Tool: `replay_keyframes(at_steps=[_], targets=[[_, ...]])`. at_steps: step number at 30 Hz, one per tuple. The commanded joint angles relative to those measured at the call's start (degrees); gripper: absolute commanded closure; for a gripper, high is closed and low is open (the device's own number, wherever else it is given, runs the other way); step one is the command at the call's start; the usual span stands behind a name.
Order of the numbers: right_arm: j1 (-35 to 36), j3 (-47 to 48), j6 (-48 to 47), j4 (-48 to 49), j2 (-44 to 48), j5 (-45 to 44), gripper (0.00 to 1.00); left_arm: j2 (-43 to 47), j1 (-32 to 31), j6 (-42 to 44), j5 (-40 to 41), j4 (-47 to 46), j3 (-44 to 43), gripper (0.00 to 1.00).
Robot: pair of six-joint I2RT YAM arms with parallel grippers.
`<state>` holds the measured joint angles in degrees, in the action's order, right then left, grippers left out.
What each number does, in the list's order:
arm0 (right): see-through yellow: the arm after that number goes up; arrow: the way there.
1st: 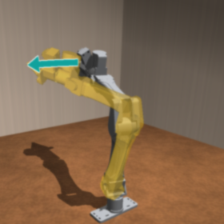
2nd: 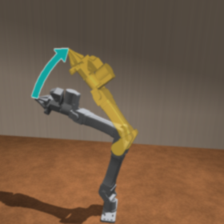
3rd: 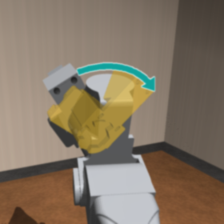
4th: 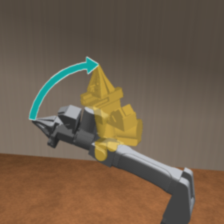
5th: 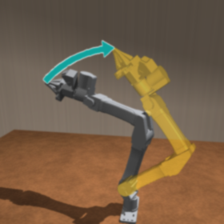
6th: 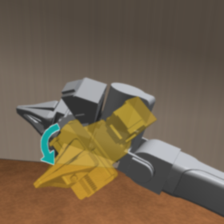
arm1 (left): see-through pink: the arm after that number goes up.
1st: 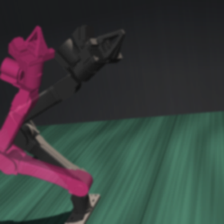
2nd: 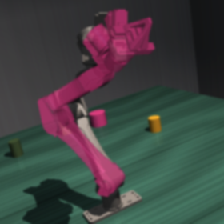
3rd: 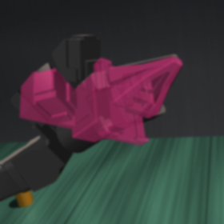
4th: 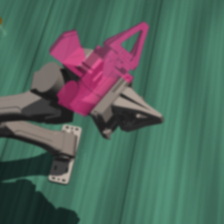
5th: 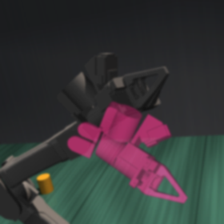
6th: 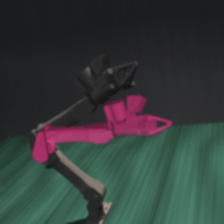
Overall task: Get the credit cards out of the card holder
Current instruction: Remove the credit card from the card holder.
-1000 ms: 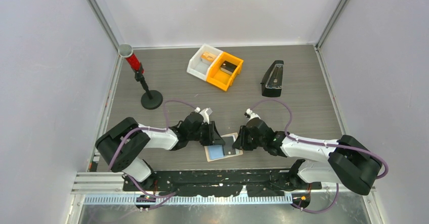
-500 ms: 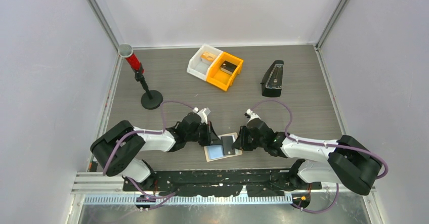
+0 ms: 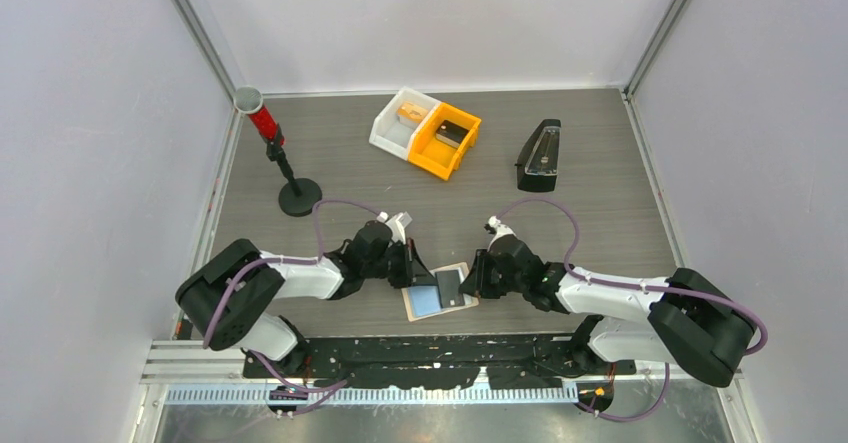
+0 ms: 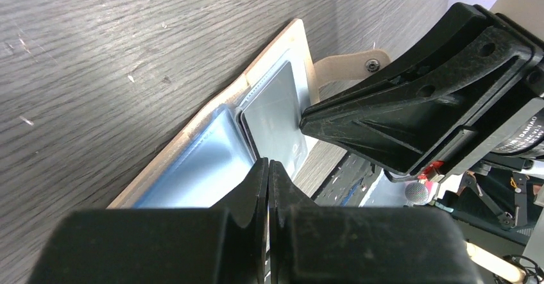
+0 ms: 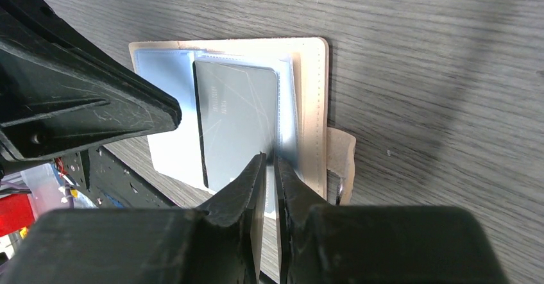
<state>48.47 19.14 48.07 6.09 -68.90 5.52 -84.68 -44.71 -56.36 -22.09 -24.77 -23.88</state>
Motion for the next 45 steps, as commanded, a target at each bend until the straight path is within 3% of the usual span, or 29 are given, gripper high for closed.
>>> replay_keyframes(at_steps=[1, 8, 15, 21, 30, 37, 42, 45], targets=[[-0.51, -1.05, -0.55, -0.53, 0.44, -0.72, 0.82, 2.99, 0.59, 2.56, -0.56, 1.10, -0.12, 1.00], [-0.83, 0.19, -0.69, -1.04, 2.15, 0.96, 0.81, 3.20, 0.59, 3.16, -0.16, 2.27, -0.28, 1.00], [-0.79, 3.72, -1.50, -4.65, 4.88, 0.80, 0.77, 0.43, 0.59, 1.80, -1.37, -0.65, -0.55, 0.85], [-0.83, 5.15, -2.08, -4.08, 2.24, 0.81, 0.75, -1.43, 0.59, 1.78, -1.54, -1.55, -1.14, 0.76], [-0.82, 3.69, -2.05, -0.64, -3.00, 0.68, 0.75, -3.64, 0.59, 0.90, -2.55, -4.63, -0.86, 0.73], [-0.82, 0.66, -0.35, 1.99, -3.18, 1.33, 0.80, -5.38, 0.59, -0.31, -3.41, -7.09, -0.55, 0.75], [-0.83, -0.23, -0.24, 1.56, -2.08, 0.66, 0.80, -4.63, 0.59, -0.68, -3.35, -7.39, -0.17, 0.86], [-0.82, -0.37, -0.14, 1.52, -2.19, 0.32, 0.81, -3.82, 0.59, -0.68, -2.72, -7.07, 0.39, 1.00]])
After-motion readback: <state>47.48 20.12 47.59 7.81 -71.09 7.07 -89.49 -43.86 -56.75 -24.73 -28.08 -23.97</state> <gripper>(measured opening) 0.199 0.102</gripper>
